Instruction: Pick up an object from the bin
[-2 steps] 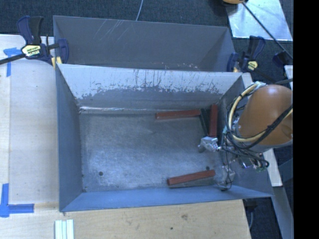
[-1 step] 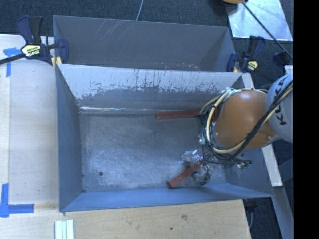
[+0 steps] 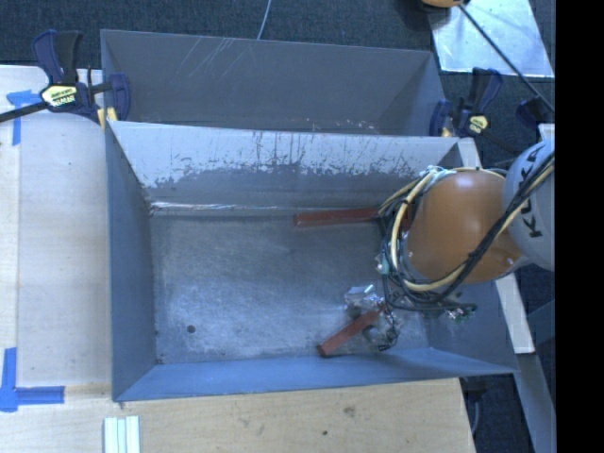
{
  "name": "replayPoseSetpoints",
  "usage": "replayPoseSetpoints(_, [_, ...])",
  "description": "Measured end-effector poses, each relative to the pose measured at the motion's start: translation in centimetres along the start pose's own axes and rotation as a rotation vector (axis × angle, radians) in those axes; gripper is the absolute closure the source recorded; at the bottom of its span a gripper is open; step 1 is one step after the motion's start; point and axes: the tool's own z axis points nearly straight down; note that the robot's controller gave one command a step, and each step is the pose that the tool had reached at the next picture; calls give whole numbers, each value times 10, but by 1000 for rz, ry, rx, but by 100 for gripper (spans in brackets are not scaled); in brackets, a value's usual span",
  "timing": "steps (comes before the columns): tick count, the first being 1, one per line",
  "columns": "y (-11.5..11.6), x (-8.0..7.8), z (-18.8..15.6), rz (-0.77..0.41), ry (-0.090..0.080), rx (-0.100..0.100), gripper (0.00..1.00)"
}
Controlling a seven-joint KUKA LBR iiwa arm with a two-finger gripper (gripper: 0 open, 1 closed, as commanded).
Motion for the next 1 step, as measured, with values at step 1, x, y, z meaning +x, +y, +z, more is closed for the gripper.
replayPoseSetpoints(1, [16, -15, -142, -40, 1, 0, 100])
